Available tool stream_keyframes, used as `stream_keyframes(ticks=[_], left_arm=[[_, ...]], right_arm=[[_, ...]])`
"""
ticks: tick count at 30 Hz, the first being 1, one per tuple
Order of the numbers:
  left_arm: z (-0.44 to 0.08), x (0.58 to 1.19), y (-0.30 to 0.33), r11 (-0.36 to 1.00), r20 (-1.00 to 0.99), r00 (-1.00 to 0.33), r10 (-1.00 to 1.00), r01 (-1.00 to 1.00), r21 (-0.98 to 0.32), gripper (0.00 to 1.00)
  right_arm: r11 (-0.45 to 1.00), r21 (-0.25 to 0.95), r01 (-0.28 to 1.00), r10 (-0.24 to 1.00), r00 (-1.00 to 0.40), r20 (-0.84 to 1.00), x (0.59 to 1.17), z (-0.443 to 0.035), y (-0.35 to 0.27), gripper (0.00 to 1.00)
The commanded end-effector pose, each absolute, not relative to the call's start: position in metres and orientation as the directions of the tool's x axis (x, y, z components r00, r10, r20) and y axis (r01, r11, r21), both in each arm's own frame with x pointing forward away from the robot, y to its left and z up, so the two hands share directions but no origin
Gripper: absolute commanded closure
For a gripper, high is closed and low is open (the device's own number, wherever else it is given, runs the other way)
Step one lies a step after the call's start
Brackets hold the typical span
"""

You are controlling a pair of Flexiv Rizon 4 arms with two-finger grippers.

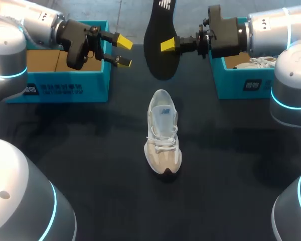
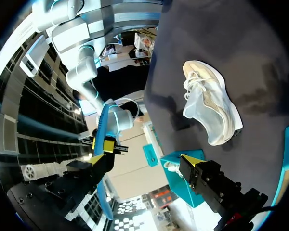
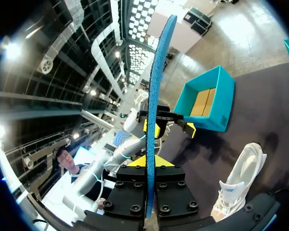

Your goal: Take the shoe out of the shoebox, open the shoe tongue, remove and reinsert the insole, then place the shoe into the shoebox

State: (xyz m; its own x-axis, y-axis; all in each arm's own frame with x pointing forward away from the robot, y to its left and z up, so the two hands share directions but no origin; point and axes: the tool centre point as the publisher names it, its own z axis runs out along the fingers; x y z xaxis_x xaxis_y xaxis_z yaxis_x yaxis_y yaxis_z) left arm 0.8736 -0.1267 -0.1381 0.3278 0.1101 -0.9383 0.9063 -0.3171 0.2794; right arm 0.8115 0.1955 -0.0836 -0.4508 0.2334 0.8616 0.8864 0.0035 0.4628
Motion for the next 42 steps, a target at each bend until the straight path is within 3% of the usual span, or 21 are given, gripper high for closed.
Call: stream_keyframes(ticks=[1, 15, 25, 42], left_arm=[[-0.136, 0.88, -0.13, -0.331, -0.948, 0.287, 0.139, 0.916, 0.229, 0.0], [-0.167, 0.88, -0.125, -0.282, -0.964, 0.033, 0.265, 0.958, -0.045, 0.0], [-0.194, 0.889, -0.132, -0.203, -0.957, -0.044, 0.285, 0.973, -0.105, 0.0], [-0.237, 0.9, -0.142, -0.264, -0.909, -0.112, 0.401, 0.936, -0.231, 0.0]], right_arm=[[0.001, 0.522, 0.853, 0.248, -0.505, 0.826, 0.82, -0.085, 0.19, 1.0], [0.102, 0.697, 0.71, 0.263, -0.695, 0.669, 0.864, -0.106, 0.18, 1.0], [0.123, 0.763, 0.635, 0.239, -0.765, 0.598, 0.887, -0.134, 0.176, 1.0], [0.154, 0.821, 0.55, 0.196, -0.831, 0.521, 0.9, -0.164, 0.18, 1.0]])
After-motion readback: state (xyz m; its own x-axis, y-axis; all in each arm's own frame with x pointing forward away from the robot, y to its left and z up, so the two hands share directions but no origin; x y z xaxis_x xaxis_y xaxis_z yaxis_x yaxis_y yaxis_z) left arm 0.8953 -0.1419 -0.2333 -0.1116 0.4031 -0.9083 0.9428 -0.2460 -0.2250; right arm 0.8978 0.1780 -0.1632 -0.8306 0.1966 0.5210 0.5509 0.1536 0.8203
